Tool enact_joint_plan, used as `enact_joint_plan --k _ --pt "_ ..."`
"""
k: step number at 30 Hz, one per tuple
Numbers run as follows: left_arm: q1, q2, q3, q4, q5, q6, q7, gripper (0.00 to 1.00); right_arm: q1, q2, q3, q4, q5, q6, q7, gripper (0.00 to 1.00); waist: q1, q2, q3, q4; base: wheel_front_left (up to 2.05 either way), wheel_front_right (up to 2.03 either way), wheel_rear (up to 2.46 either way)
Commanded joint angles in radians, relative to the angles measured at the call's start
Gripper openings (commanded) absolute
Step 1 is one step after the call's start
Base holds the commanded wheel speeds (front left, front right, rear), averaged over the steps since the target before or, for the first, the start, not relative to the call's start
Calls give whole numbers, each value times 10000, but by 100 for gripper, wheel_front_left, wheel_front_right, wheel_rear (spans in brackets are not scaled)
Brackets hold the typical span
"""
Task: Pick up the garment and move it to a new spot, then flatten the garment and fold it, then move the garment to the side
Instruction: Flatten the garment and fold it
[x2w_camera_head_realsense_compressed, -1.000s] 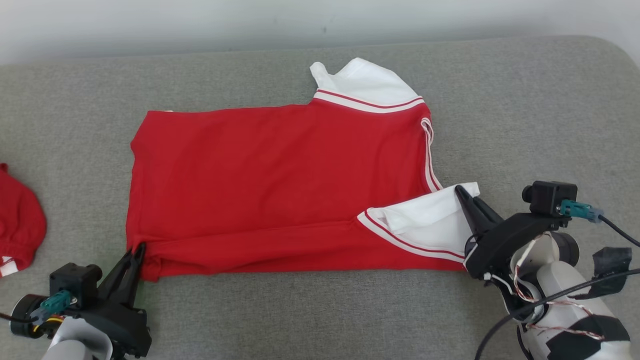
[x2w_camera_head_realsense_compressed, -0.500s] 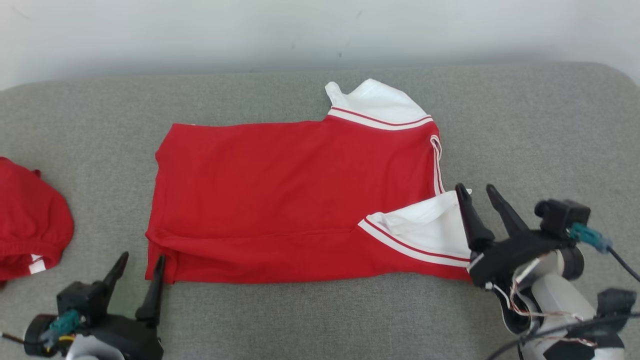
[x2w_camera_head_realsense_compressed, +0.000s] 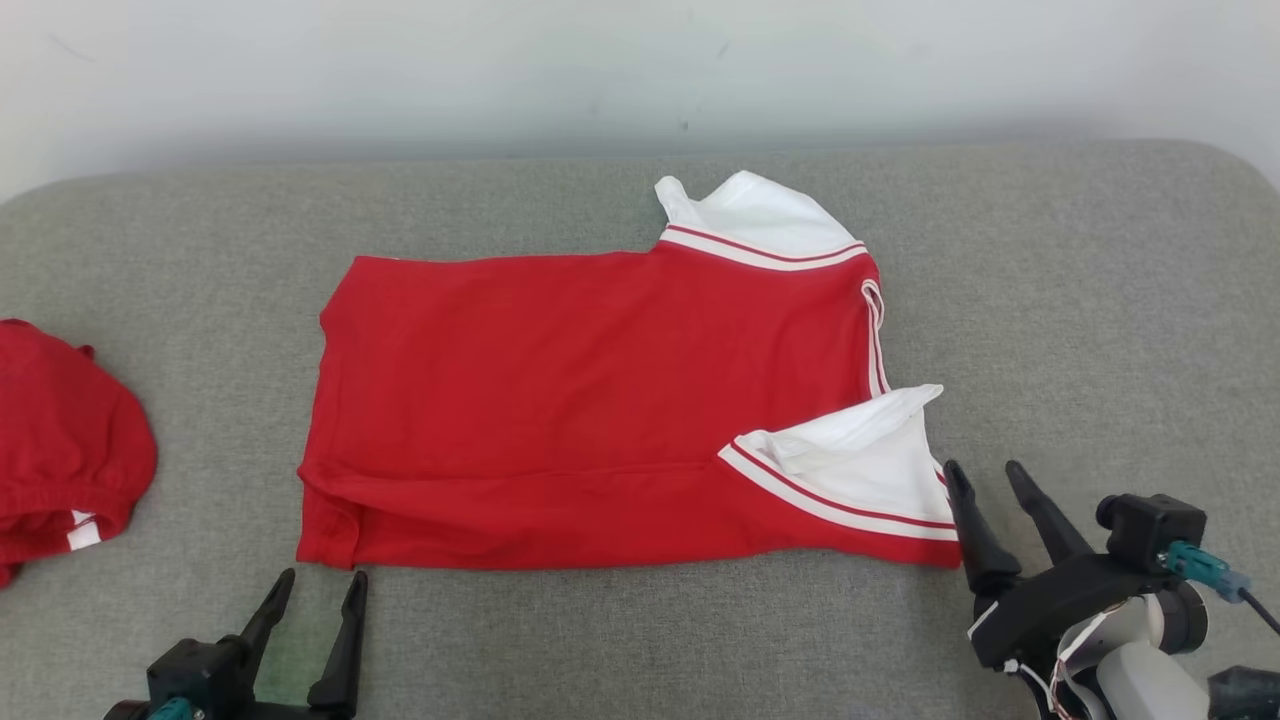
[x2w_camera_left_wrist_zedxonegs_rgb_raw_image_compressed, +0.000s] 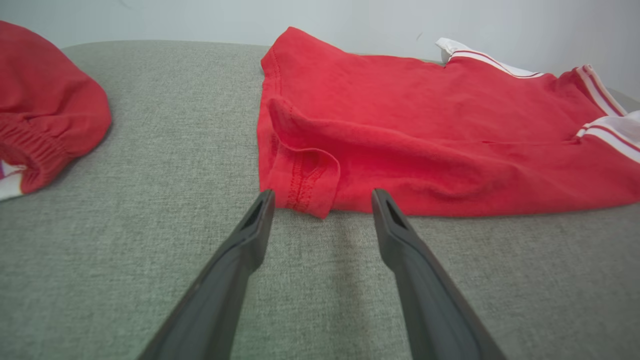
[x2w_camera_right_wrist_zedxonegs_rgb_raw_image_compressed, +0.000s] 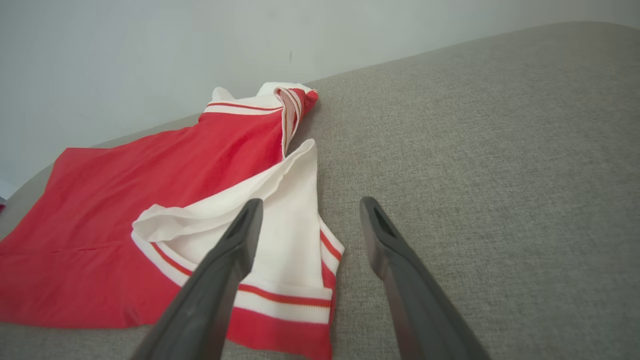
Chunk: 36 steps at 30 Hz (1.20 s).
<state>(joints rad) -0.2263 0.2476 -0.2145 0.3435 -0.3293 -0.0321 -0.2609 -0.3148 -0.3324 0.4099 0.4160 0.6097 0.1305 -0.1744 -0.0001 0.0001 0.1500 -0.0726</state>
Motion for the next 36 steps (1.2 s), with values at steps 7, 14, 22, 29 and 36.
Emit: enact_joint_plan --k 7,14,22,29,36 --pt "-301 -142 333 399 406 -83 -60 100 414 296 -139 -152 -555 5 552 100 1 -1 396 -204 0 0 0" --pt "-649 -225 513 706 754 -84 -61 100 431 479 -220 -122 -744 5 854 100 1 -1 557 -209 0 0 0" --pt "-1357 -127 790 1512 1284 59 -53 100 256 636 -278 33 -998 5 1238 98 1 -1 734 -183 0 0 0" --pt "-1527 -341 751 2384 1200 -276 -28 0 300 691 -404 137 -1258 5 1356 0 1 -1 669 -161 0 0 0" --pt "-871 -479 977 1760 1156 -429 -32 0 556 538 -1122 204 -1342 -2 1083 0 1 -1 205 -112 0 0 0"
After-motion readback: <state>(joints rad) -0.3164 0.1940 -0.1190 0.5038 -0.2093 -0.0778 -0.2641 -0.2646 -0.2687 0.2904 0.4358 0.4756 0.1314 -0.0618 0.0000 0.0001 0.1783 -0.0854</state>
